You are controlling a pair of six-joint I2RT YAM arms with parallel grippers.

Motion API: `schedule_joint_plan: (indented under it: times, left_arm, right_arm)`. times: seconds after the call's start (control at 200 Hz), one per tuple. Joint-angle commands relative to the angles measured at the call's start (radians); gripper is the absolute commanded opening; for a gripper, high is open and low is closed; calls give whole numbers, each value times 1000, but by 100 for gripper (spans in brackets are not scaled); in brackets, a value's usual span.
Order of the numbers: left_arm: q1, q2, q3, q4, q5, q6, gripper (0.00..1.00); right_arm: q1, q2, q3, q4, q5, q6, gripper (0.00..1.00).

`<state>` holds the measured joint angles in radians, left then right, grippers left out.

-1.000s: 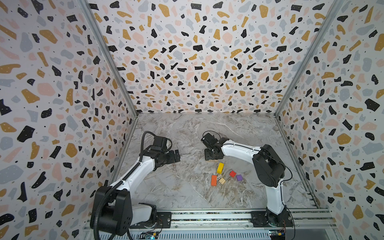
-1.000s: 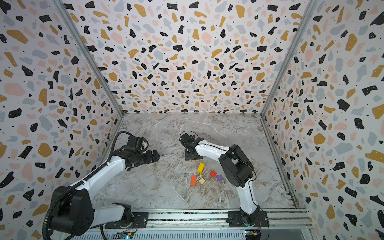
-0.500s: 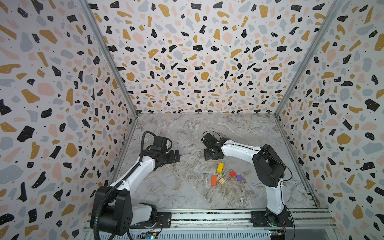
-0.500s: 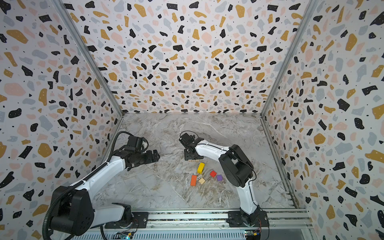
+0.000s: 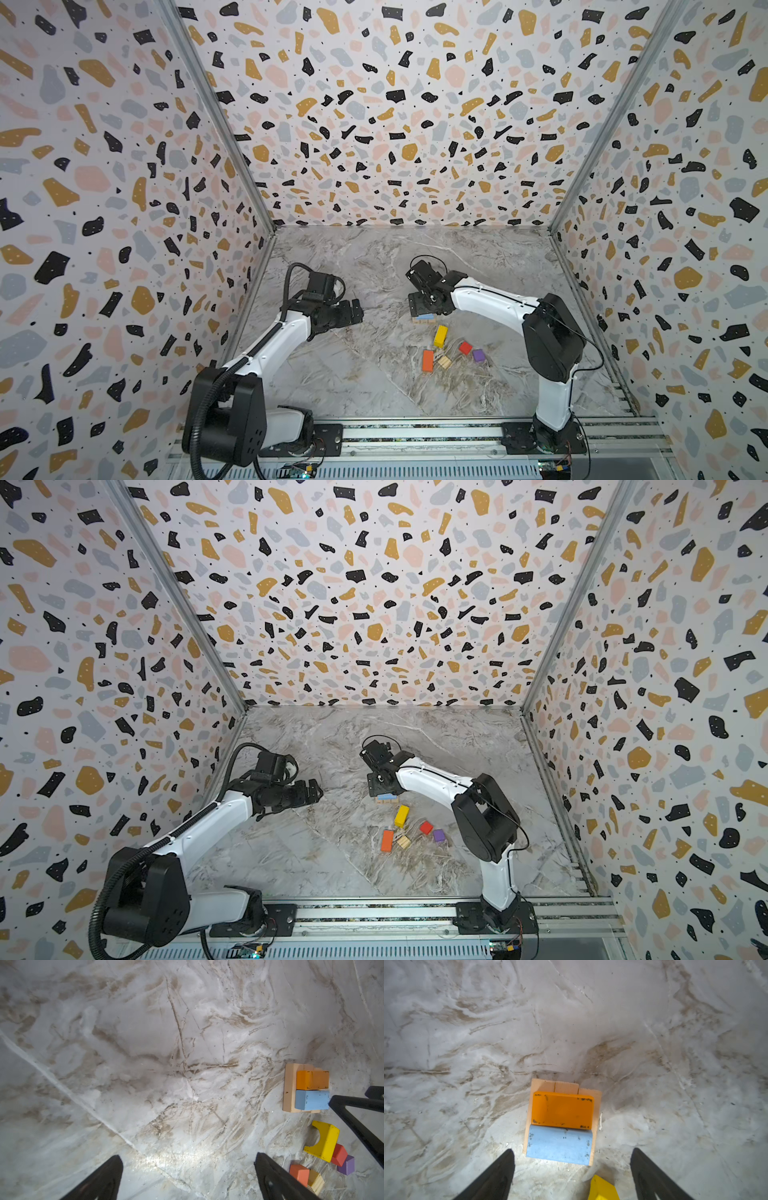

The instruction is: Build the wood block tower

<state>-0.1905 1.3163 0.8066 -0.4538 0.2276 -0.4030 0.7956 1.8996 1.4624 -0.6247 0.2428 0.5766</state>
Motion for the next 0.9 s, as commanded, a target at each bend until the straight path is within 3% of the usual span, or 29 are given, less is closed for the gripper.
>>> schedule_joint_plan:
  times: [0.0,0.235,0.471,0.896]
  left_arm:
    - [5,22,1,48,71,17,100]
    - [-30,109,110,75,56,16,100]
    - [-125,314,315,16,-2,64,100]
    - [-267,626,680,-128,-204,131,100]
  right_arm:
    - [-4,-63,-1,-70,39,-68,92]
    - [-31,-126,-38,-86,36,-116,100]
    - [-67,-176,-102,-86,12,-130,99]
    - [-127,-227,-238,-6,-59,-151,99]
